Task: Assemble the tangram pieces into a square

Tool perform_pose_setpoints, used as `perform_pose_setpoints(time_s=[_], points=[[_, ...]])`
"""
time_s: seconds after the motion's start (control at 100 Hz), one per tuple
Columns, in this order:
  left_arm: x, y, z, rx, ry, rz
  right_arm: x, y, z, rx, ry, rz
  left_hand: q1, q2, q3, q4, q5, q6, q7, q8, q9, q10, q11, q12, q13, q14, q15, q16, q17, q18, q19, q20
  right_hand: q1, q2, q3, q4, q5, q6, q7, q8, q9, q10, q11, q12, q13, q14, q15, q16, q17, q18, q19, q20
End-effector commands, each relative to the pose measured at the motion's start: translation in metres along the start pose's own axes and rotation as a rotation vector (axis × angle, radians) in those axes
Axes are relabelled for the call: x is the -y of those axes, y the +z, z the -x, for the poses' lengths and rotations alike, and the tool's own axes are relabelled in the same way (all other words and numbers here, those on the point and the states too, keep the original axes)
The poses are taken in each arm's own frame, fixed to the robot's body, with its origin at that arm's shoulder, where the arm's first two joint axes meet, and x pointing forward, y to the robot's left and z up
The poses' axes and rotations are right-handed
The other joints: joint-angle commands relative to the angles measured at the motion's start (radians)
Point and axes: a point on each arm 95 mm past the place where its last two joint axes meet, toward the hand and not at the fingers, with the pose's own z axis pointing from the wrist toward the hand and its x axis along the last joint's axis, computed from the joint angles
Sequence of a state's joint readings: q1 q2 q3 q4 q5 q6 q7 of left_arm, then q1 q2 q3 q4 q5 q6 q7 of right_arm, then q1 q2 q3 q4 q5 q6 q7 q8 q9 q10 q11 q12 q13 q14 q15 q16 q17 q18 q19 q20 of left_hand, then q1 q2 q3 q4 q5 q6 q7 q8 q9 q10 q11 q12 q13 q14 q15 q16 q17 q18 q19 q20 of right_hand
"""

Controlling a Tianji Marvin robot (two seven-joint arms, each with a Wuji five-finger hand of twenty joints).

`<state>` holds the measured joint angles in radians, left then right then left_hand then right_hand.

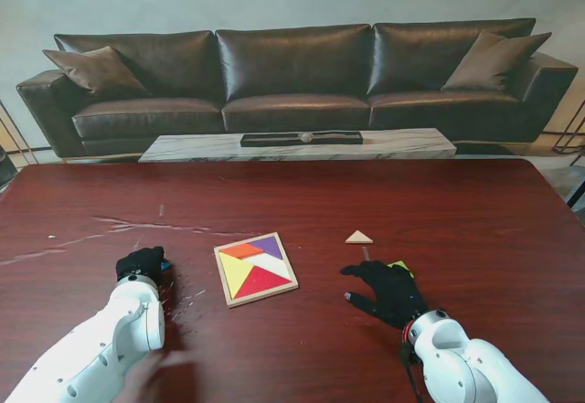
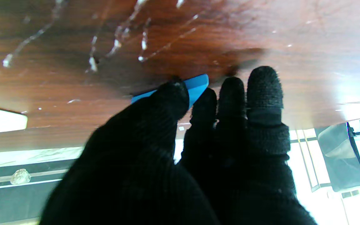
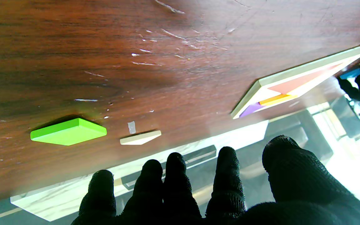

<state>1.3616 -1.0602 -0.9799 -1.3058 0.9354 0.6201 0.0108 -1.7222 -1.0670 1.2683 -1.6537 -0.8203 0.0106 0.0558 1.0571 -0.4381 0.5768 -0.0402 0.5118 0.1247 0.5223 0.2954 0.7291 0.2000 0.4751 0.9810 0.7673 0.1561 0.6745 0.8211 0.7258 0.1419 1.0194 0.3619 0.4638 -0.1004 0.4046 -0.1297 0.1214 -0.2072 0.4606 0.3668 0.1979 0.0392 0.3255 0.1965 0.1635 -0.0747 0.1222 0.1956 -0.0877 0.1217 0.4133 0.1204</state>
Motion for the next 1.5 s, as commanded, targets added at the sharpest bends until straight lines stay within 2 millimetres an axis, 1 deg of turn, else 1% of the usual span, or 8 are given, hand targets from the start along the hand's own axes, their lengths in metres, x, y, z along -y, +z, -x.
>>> perform_pose_setpoints(time_s=[0.0, 0.26, 0.63, 0.84, 0.98, 1.1, 1.29, 1.49], points=[[-0.0507, -0.0112, 0.0017, 0.004, 0.016, 0.141, 0.0017, -0.0015, -0.0025, -0.006, -0.003, -0.004, 0.035, -0.061, -0.077, -0.044, 0.197, -0.088, 0.253, 0.064, 0.03, -0.07, 0.076, 0.073, 0.052, -0.087, 0.017, -0.004, 0.015, -0.002, 0.02, 0.024, 0.015, 0.018, 0.001, 0.018, -0.035, -0.033, -0.004, 0.008, -0.018, -0.01, -0.003, -0.002, -0.009, -0.013, -0.002, 0.007, -0.004, 0.001, -0.025, 0.015], [-0.055, -0.0103, 0.0005, 0.009, 0.001, 0.143, 0.0013, -0.0011, -0.0025, -0.006, -0.005, -0.007, -0.013, -0.072, -0.054, -0.047, 0.188, -0.142, 0.494, 0.087, -0.042, -0.105, 0.306, 0.101, 0.035, -0.111, 0.113, -0.005, 0.036, 0.008, 0.034, 0.081, 0.015, 0.017, 0.001, 0.018, -0.034, -0.03, -0.007, 0.007, -0.018, -0.01, -0.005, -0.003, -0.01, -0.013, -0.002, 0.006, -0.004, 0.003, -0.026, 0.015], [-0.0582, -0.0102, -0.0007, -0.001, 0.01, 0.137, 0.0003, 0.0, -0.0021, 0.0, -0.008, -0.015, -0.212, -0.184, 0.147, -0.123, 0.1, -0.168, 0.714, 0.167, -0.1, -0.15, 0.426, 0.094, 0.056, -0.179, 0.227, -0.093, 0.103, -0.044, 0.061, 0.127, 0.014, 0.018, -0.001, 0.018, -0.038, -0.029, -0.015, 0.004, -0.018, -0.011, -0.009, -0.005, -0.011, -0.014, -0.002, 0.006, -0.004, 0.003, -0.028, 0.015], [-0.0592, -0.0102, -0.0008, -0.012, 0.015, 0.14, -0.0003, 0.0, -0.0014, 0.004, -0.009, -0.014, -0.197, -0.173, 0.1, -0.111, 0.057, -0.236, 0.779, 0.2, -0.029, -0.159, 0.236, 0.089, 0.111, -0.126, 0.156, -0.141, 0.142, -0.044, 0.06, 0.128, 0.013, 0.018, -0.003, 0.018, -0.036, -0.029, -0.021, 0.004, -0.018, -0.012, -0.012, -0.006, -0.012, -0.015, -0.002, 0.006, -0.006, 0.003, -0.03, 0.014], [-0.06, -0.0104, -0.001, -0.018, 0.018, 0.136, -0.0006, 0.0, -0.0008, 0.006, -0.011, -0.015, -0.156, -0.145, 0.043, -0.101, 0.04, -0.294, 0.8, 0.222, 0.099, -0.145, 0.045, -0.023, 0.15, -0.145, 0.113, -0.133, 0.157, -0.054, 0.063, 0.132, 0.013, 0.018, -0.004, 0.018, -0.036, -0.029, -0.023, 0.004, -0.018, -0.011, -0.013, -0.007, -0.012, -0.015, -0.003, 0.006, -0.005, 0.004, -0.033, 0.013], [-0.0597, -0.0105, -0.0014, -0.018, 0.015, 0.128, -0.0002, 0.0003, 0.0001, 0.012, -0.009, -0.018, -0.111, -0.112, -0.018, -0.088, 0.014, -0.302, 0.785, 0.332, 0.212, -0.159, -0.058, -0.067, 0.18, -0.135, 0.089, -0.136, 0.175, -0.033, 0.082, 0.144, 0.014, 0.019, -0.005, 0.018, -0.035, -0.029, -0.026, 0.005, -0.018, -0.011, -0.015, -0.007, -0.014, -0.014, -0.004, 0.006, -0.006, 0.003, -0.036, 0.012], [-0.0596, -0.0099, -0.0014, -0.016, 0.01, 0.126, 0.0001, 0.0, 0.0008, 0.014, -0.006, -0.019, -0.093, -0.094, -0.047, -0.083, -0.002, -0.31, 0.786, 0.412, 0.285, -0.179, -0.068, -0.029, 0.222, -0.146, 0.102, -0.137, 0.204, -0.016, 0.117, 0.15, 0.015, 0.019, -0.008, 0.019, -0.036, -0.029, -0.03, 0.005, -0.018, -0.012, -0.017, -0.008, -0.014, -0.015, -0.004, 0.006, -0.005, 0.004, -0.04, 0.011], [-0.06, -0.01, -0.0026, -0.017, 0.006, 0.139, -0.0001, -0.0003, 0.0018, 0.017, -0.007, -0.019, -0.082, -0.07, -0.067, -0.08, -0.026, -0.297, 0.767, 0.491, 0.287, -0.155, -0.024, -0.02, 0.239, -0.144, 0.122, -0.117, 0.212, 0.016, 0.143, 0.142, 0.015, 0.02, -0.01, 0.019, -0.034, -0.028, -0.031, 0.006, -0.019, -0.011, -0.019, -0.009, -0.016, -0.015, -0.006, 0.005, -0.004, 0.004, -0.043, 0.011]])
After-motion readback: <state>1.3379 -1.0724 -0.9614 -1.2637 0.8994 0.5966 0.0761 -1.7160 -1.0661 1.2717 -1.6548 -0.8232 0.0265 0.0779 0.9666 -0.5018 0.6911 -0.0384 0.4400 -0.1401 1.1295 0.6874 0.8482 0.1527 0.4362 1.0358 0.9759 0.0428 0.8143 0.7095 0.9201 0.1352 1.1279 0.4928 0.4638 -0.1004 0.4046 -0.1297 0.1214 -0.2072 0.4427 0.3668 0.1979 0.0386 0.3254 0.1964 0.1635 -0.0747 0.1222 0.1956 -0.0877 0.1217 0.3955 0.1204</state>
